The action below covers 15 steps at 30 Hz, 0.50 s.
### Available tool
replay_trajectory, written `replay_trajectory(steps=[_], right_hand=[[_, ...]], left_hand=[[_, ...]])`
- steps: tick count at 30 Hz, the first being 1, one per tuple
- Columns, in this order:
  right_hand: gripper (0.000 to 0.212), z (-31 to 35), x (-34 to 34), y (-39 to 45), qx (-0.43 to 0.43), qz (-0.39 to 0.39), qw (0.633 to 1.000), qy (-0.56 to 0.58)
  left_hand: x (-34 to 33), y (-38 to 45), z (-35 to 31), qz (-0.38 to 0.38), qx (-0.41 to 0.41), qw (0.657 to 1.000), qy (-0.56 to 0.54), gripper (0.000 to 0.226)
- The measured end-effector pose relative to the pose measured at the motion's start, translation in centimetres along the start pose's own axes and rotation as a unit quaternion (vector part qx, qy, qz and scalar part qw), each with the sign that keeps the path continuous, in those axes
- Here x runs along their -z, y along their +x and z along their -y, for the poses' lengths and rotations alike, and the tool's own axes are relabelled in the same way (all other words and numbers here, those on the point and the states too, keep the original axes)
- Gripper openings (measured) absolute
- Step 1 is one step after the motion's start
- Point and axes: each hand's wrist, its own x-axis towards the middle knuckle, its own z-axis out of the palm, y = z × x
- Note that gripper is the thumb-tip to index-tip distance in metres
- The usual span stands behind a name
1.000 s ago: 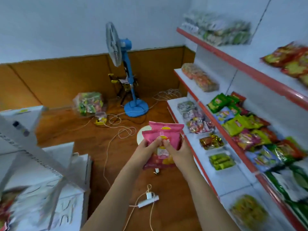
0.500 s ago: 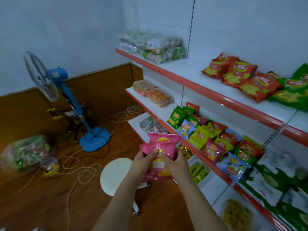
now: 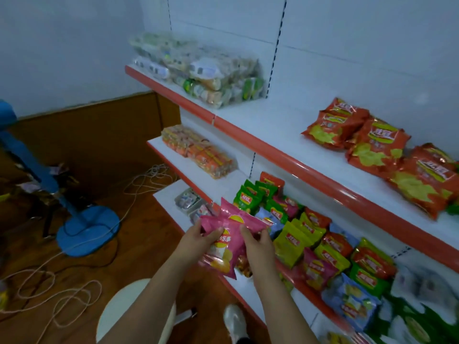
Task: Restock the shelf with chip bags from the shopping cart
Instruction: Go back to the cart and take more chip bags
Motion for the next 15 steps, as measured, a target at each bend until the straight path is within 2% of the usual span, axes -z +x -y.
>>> replay_trajectory(steps=[1,2,4,6,8,11,15], right_hand=[[0.044,0.3,-0.7,2.6,0.006,-0.005,1.000,0.003],[0.045,0.7,-1.6,5.0,-0.005,-0.012,1.000,-0.002],[0.063,1.1,-3.8,10.6,-0.010,-0.021,1.000,-0.017],[0.073,1.0,-6.3,16.6,0.000,-0.007,1.000,-0.020],[0.060,1.0,-8.3,22.8,-0.005,-0.008,0.999,-0.038],[0.025,2.2,-10.3,31.1,0.026,-0.032,0.995,-0.087],[0.029,4.6,-11.6,39.6,0.091,-0.086,0.979,-0.162]], left_hand=[[0.4,2.8,0.2,-0.017,-0.002,1.000,0.012,0.026],[0.7,5.8,0.3,-0.030,-0.003,0.999,0.023,0.022],[1.4,12.4,0.7,-0.066,-0.022,0.994,0.081,0.020],[2.2,19.7,1.4,-0.139,-0.039,0.964,0.222,0.027],[2.7,26.6,2.1,-0.181,-0.030,0.941,0.285,0.036],[2.9,36.1,2.6,-0.174,-0.054,0.957,0.227,0.038],[1.8,45.8,1.9,-0.154,-0.108,0.969,0.159,0.023]])
